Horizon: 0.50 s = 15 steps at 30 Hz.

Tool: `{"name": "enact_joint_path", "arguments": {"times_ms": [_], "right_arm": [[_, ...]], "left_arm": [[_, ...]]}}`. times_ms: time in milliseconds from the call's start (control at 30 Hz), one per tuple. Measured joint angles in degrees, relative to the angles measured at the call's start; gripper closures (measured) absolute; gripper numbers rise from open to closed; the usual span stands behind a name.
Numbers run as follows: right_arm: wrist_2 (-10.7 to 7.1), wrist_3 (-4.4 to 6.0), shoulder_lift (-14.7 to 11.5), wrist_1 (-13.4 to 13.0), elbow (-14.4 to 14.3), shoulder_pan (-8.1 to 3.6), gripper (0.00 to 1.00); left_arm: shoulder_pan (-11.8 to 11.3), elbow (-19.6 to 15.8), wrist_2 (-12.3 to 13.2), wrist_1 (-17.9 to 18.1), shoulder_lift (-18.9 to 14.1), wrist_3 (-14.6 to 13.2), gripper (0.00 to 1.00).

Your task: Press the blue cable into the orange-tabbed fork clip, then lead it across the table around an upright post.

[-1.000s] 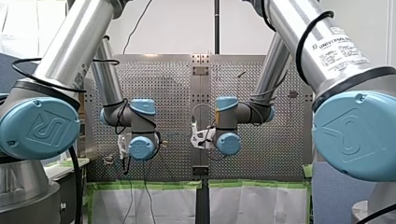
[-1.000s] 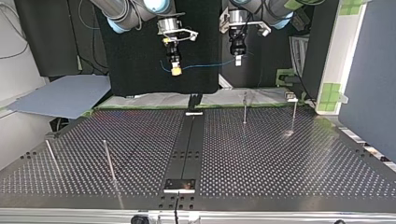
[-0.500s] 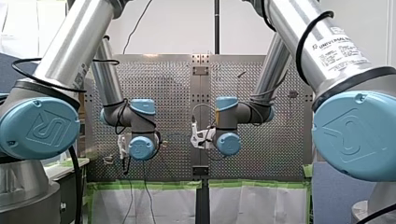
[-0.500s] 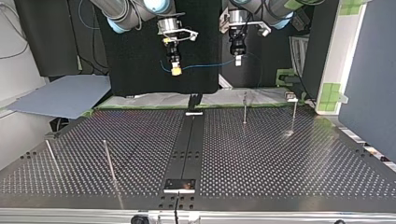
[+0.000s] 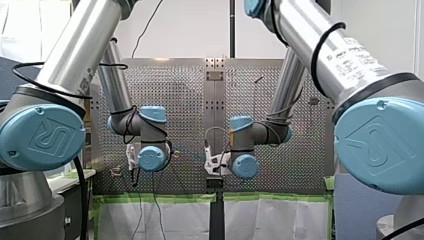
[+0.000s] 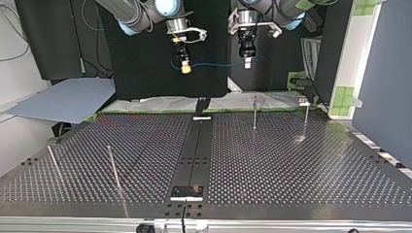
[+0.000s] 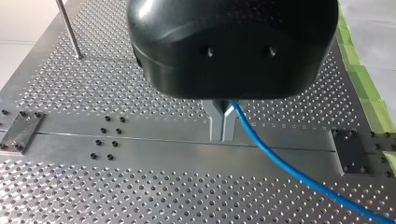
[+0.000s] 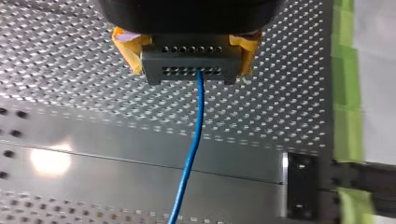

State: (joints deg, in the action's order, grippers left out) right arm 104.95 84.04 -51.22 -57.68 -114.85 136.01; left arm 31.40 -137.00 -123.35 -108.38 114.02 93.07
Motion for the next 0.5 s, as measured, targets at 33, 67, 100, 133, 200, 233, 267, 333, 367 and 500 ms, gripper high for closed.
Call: {"name": "enact_joint_path", "arguments": {"times_ms": [33, 67, 100, 133, 200, 233, 267, 333, 367, 500], "right_arm": [[0.0, 0.0, 0.2, 0.0, 0.0, 0.0, 1.0], [0.0, 0.0, 0.3, 0.0, 0.0, 0.0, 1.0], [0.0, 0.0, 0.5, 0.0, 0.0, 0.0, 1.0], [0.0, 0.0, 0.5, 0.0, 0.0, 0.0, 1.0], [0.0, 0.0, 0.6, 0.0, 0.0, 0.0, 1.0], [0.0, 0.0, 0.6, 0.0, 0.0, 0.0, 1.0], [0.0, 0.0, 0.6, 0.0, 0.0, 0.0, 1.0], [0.0, 0.0, 0.6, 0.0, 0.0, 0.0, 1.0], [0.0, 0.0, 0.6, 0.0, 0.0, 0.0, 1.0], [0.0, 0.0, 0.6, 0.0, 0.0, 0.0, 1.0]], "left_arm": [[0.0, 0.0, 0.0, 0.0, 0.0, 0.0, 1.0], [0.0, 0.0, 0.0, 0.0, 0.0, 0.0, 1.0], [0.0, 0.0, 0.0, 0.0, 0.0, 0.0, 1.0], [0.0, 0.0, 0.0, 0.0, 0.0, 0.0, 1.0], [0.0, 0.0, 0.0, 0.0, 0.0, 0.0, 1.0], [0.0, 0.0, 0.0, 0.0, 0.0, 0.0, 1.0], [0.0, 0.0, 0.0, 0.0, 0.0, 0.0, 1.0], [0.0, 0.0, 0.0, 0.0, 0.0, 0.0, 1.0], [-0.1, -0.1, 0.1, -0.1, -0.1, -0.1, 1.0], [-1.3, -1.3, 1.3, -1.3, -0.5, -1.3, 1.0]]}}
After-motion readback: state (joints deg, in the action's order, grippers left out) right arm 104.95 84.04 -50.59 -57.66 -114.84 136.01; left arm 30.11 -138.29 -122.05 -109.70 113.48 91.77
